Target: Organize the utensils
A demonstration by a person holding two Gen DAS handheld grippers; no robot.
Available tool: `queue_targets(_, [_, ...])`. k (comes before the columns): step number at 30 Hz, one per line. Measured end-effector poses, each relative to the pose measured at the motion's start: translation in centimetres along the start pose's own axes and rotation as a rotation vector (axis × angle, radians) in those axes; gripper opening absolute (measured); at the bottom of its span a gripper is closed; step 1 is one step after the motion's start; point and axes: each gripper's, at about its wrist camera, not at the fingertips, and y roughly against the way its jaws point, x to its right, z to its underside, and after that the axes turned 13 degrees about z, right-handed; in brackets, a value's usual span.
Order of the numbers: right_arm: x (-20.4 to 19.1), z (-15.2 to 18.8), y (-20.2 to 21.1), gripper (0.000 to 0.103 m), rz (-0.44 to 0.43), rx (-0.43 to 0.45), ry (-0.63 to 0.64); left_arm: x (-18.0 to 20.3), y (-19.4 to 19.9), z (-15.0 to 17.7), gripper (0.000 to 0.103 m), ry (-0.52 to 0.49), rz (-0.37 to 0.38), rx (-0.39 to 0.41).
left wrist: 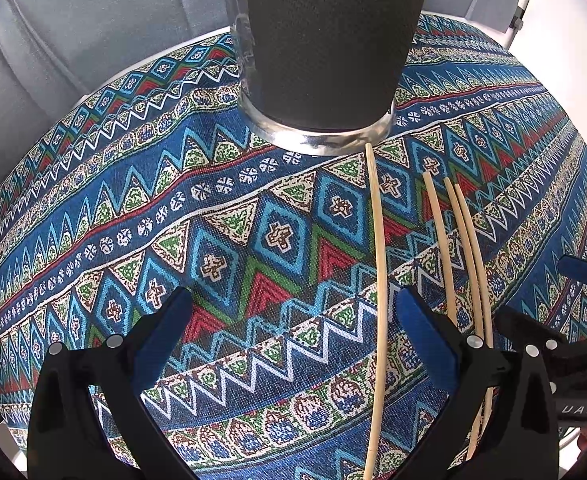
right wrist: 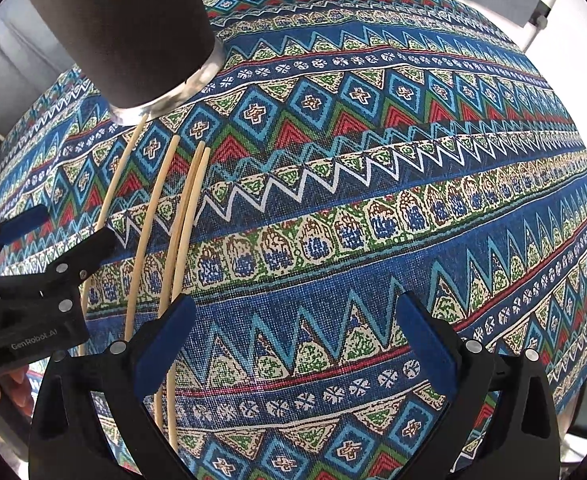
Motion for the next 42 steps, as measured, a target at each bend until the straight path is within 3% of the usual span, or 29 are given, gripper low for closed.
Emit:
queue_targets(5, [1.1, -1.2, -0.2, 0.097, -0.074, -0.024, -0.070, -0.5, 0.5, 0.5, 0.099, -0.005, 0.003, 0.002])
queue_targets(14, [-2.0, -1.7, 0.0, 0.097, 0.021, -0.043, 0.020, -1.2, 1.3, 1.7, 0.099, 0.022, -0.011, 0.034])
queue_targets(19, [-3.4, -1.1, 0.5, 0.097, -0.005, -0.033, 0.028, -3.1, 2.5, 2.8, 0.099, 0.027, -0.008, 0.032])
queue_targets(24, [-1.9, -1.5, 0.7, 0.097, -0.077, -0.031, -0.034, -4.8, 3.3, 3.4, 0.099, 0.043, -0.015, 0.031])
queue_targets(38, [-6.5, -0.2, 1.0, 0.097, 0.005, 0.001, 0.036, -9.5, 5.4, 4.6, 0.099, 0.121, -0.047, 0.017])
queue_targets(42, [-7.6, 1.0, 1.3, 0.096, 0.027, -0.047, 0.055, -10.6, 6.2, 5.4, 0.099, 0.140, -0.056, 0.022])
